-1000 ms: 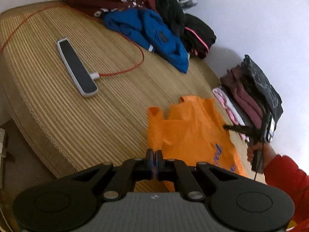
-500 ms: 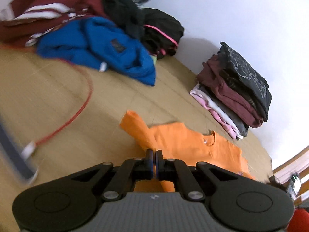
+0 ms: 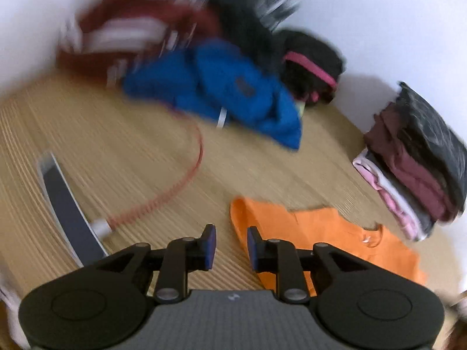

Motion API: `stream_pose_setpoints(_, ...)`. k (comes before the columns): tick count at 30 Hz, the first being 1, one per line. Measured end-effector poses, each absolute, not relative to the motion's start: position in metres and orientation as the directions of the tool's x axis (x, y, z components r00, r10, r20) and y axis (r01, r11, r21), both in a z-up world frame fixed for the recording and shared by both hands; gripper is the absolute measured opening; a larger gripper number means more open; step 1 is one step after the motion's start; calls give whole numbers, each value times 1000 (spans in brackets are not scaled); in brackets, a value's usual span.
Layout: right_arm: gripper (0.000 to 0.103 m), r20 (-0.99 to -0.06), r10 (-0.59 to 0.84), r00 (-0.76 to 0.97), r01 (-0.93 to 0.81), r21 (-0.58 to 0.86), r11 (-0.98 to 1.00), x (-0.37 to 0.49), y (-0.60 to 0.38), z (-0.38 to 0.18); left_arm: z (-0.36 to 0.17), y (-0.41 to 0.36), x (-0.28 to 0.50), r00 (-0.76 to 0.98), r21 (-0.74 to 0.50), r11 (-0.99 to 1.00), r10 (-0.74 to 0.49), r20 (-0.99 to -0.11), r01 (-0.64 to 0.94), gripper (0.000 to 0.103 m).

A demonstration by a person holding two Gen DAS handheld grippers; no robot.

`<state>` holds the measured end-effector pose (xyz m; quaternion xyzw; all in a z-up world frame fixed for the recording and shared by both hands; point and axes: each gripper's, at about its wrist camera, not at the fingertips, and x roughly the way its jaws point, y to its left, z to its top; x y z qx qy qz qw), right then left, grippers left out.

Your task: Fold clothes

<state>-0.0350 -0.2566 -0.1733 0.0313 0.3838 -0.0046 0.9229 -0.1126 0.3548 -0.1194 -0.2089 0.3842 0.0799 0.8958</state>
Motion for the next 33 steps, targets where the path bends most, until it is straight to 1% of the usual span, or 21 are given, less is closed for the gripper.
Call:
stream_pose_setpoints(1, 61, -724, 38, 689, -9, 43, 999, -10, -258, -175, -117, 338, -100, 697, -304, 921, -53, -715, -242, 28)
stream_pose_setpoints(2, 61, -738, 55, 672, -49, 29, 998, 12, -254, -178, -115, 321, -88, 700, -295, 939, -88, -709, -180, 37)
stream_pose_setpoints(3, 61, -751, 65, 657, -84, 13, 996, 28, -250, -179, -113, 304, -75, 700, -284, 952, -124, -703, -117, 42)
stream_pose_setpoints(4, 61, -764, 73, 641, -116, -2, 993, 43, -246, -179, -112, 288, -63, 699, -273, 961, -159, -698, -53, 52)
stream_pose_setpoints(5, 61, -783, 78, 618, -137, -10, 990, 49, -243, -180, -110, 271, -51, 694, -261, 965, -195, -693, 11, 57)
stream_pose_setpoints(8, 60, -794, 72, 604, -169, -39, 985, 57, -226, -192, -104, 220, -14, 668, -221, 954, -299, -681, 202, 57)
stream_pose_setpoints(9, 57, -785, 75, 615, -167, -37, 985, 58, -220, -193, -108, 208, 0, 640, -210, 948, -318, -700, 241, 57)
stream_pose_setpoints(10, 52, -783, 77, 618, -165, -32, 986, 61, -211, -196, -119, 203, 11, 603, -202, 950, -307, -736, 238, 55)
stream_pose_setpoints(11, 32, -777, 90, 624, -161, -15, 987, 63, -205, -198, -129, 202, 16, 582, -193, 956, -287, -761, 219, 52)
stream_pose_setpoints(12, 18, -771, 97, 629, -148, 4, 989, 58, -203, -202, -139, 201, 21, 560, -184, 962, -267, -784, 201, 50)
stream_pose_setpoints(13, 15, -765, 87, 638, -122, 11, 992, 56, -202, -204, -148, 201, 25, 537, -174, 968, -246, -807, 182, 49)
stream_pose_setpoints(14, 11, -759, 75, 646, -97, 16, 995, 53, -201, -206, -158, 200, 30, 513, -164, 973, -226, -828, 164, 49)
stream_pose_setpoints(15, 9, -753, 58, 655, -77, 11, 997, 46, -203, -205, -168, 199, 35, 488, -152, 977, -206, -848, 147, 49)
stream_pose_setpoints(17, 8, -741, 3, 672, -35, -27, 999, 38, -200, -206, -183, 197, 42, 455, -132, 983, -175, -873, 125, 49)
stream_pose_setpoints(19, 9, -728, -52, 684, 14, -58, 998, 32, -202, -207, -182, 194, 45, 466, -118, 983, -170, -868, 139, 51)
stream_pose_setpoints(23, 9, -716, -112, 689, 106, -53, 993, 24, -223, -204, -179, 175, 64, 503, -99, 977, -184, -844, 189, 56)
stream_pose_setpoints(28, 9, -700, -185, 690, 147, -114, 983, 25, -237, -204, -180, 147, 91, 544, -59, 964, -196, -816, 259, 60)
stream_pose_setpoints(30, 8, -691, -222, 688, 172, -141, 975, 31, -242, -205, -179, 141, 100, 549, -80, 962, -215, -808, 259, 60)
stream_pose_setpoints(31, 8, -687, -237, 687, 187, -149, 971, 33, -246, -206, -177, 140, 101, 548, -98, 966, -218, -808, 240, 57)
stream_pose_setpoints(32, 9, -691, -220, 688, 188, -123, 974, 22, -253, -204, -175, 139, 103, 546, -116, 968, -222, -808, 221, 51)
stream_pose_setpoints(33, 9, -696, -202, 689, 189, -97, 977, 10, -259, -202, -172, 140, 100, 546, -133, 971, -221, -808, 196, 51)
